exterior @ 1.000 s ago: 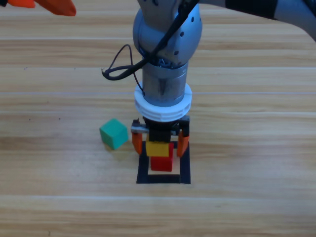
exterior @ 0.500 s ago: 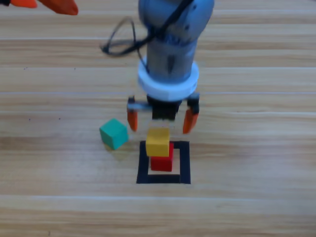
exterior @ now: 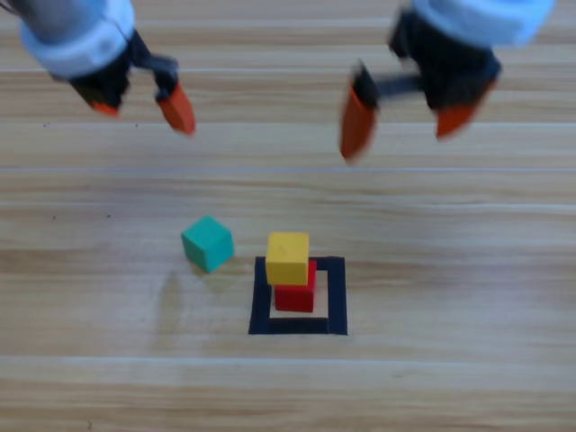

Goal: Stack the blocks in the rectangular block: red at the bottom, yellow in the middle, green on top

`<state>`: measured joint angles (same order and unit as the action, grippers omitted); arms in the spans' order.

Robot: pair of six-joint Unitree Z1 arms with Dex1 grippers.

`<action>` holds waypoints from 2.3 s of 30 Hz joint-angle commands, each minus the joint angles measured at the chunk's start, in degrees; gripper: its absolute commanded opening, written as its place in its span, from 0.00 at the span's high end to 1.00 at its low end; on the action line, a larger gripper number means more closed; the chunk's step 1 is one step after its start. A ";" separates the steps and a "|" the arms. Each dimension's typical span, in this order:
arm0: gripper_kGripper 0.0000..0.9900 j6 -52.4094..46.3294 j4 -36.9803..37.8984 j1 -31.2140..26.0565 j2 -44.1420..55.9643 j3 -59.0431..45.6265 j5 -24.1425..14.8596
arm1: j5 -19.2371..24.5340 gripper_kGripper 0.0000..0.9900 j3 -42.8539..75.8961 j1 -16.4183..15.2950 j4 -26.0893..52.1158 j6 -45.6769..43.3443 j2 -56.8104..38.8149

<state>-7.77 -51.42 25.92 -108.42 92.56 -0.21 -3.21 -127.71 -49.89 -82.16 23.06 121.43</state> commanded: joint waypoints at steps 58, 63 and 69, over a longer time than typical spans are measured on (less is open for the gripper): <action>0.20 -4.45 13.19 12.05 -15.95 -12.85 -3.39 | -28.60 0.00 73.04 11.48 62.91 -36.51 -45.32; 0.42 -4.27 13.81 11.96 -16.21 -13.73 -3.22 | -28.60 0.00 73.04 11.48 62.91 -36.51 -45.05; 0.95 -4.27 13.46 11.70 -13.49 -14.17 -3.39 | -28.60 0.00 73.04 11.48 62.83 -36.42 -44.96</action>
<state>-11.37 -37.92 37.08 -121.64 80.45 -2.97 -31.64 -55.56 -39.38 -21.04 -13.36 75.26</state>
